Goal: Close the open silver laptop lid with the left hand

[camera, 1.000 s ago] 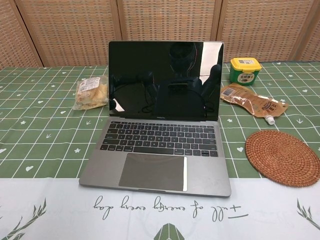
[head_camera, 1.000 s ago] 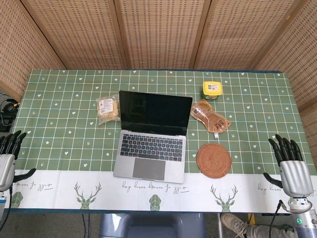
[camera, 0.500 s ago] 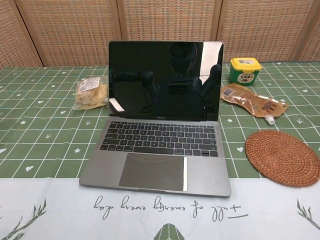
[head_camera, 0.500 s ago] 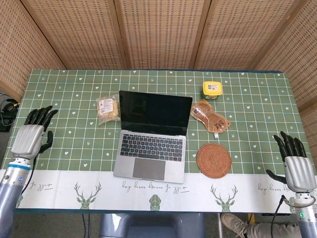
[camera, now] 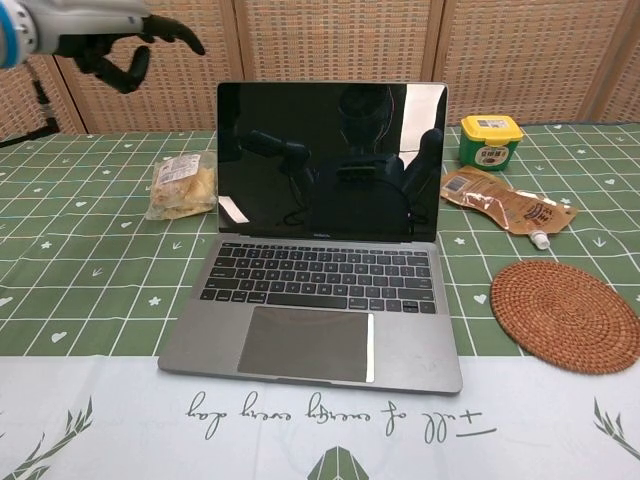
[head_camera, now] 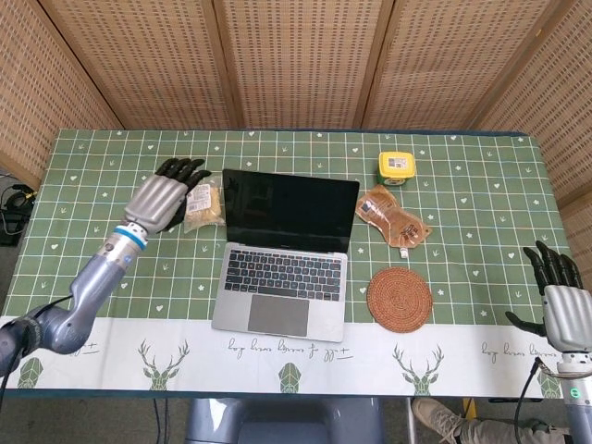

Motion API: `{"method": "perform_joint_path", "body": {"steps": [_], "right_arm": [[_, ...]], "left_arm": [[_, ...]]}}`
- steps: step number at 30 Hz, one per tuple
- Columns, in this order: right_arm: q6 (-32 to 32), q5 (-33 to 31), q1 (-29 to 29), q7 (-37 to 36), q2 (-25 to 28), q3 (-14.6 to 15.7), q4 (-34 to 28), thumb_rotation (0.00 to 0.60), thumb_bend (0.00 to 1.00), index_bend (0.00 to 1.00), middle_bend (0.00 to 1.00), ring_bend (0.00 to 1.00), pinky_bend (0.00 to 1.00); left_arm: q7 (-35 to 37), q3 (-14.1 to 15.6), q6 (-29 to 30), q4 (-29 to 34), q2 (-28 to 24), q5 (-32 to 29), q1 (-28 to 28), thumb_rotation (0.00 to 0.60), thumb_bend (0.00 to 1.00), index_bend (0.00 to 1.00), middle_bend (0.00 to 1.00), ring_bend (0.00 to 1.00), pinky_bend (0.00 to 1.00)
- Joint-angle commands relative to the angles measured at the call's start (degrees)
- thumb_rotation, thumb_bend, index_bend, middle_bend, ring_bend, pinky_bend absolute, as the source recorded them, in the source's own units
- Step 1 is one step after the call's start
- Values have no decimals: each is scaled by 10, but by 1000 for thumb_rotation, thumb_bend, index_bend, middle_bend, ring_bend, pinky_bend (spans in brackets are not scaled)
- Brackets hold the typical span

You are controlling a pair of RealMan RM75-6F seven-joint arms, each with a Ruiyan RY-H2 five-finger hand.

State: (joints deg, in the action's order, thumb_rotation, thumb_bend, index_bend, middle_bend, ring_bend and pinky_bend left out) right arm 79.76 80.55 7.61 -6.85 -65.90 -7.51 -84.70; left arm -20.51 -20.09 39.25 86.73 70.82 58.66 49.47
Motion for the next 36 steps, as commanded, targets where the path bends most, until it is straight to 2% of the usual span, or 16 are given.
{"method": "perform_joint_path", "body": {"steps": [1, 5, 14, 19, 26, 28, 32, 36], "right_arm": [[-6, -1, 2, -9, 2, 0, 4, 600, 102, 0, 0, 0, 0], [-10, 1, 3, -18, 4, 3, 4, 600, 102, 0, 0, 0, 0], [-5, 2, 0, -41, 13, 2, 3, 600, 102, 0, 0, 0, 0], [-4, 0, -2, -52, 17, 0, 4, 600, 102, 0, 0, 0, 0], [-1, 2, -2, -58, 19, 0, 5, 600, 102, 0, 0, 0, 0], [1, 3, -3, -59, 19, 1, 4, 600, 102, 0, 0, 0, 0], [2, 4, -3, -60, 19, 1, 4, 600, 102, 0, 0, 0, 0], [3, 5, -3, -57, 19, 2, 3, 600, 102, 0, 0, 0, 0]], "left_arm": [[-11, -7, -52, -62, 41, -40, 67, 600, 1000, 115, 0, 0, 55], [-21, -3, -75, -109, 72, -80, 116, 600, 1000, 115, 0, 0, 55], [-55, 27, -112, -193, 120, -185, 215, 600, 1000, 120, 0, 0, 62], [-66, 53, -115, -212, 138, -236, 258, 600, 1000, 132, 0, 0, 89], [-76, 83, -101, -215, 147, -279, 289, 600, 1000, 163, 3, 19, 116], [-77, 90, -99, -213, 146, -290, 294, 600, 1000, 180, 30, 46, 137], [-75, 100, -89, -206, 145, -302, 300, 600, 1000, 266, 149, 143, 209], [-63, 97, -73, -195, 141, -297, 298, 600, 1000, 322, 229, 202, 243]]}}
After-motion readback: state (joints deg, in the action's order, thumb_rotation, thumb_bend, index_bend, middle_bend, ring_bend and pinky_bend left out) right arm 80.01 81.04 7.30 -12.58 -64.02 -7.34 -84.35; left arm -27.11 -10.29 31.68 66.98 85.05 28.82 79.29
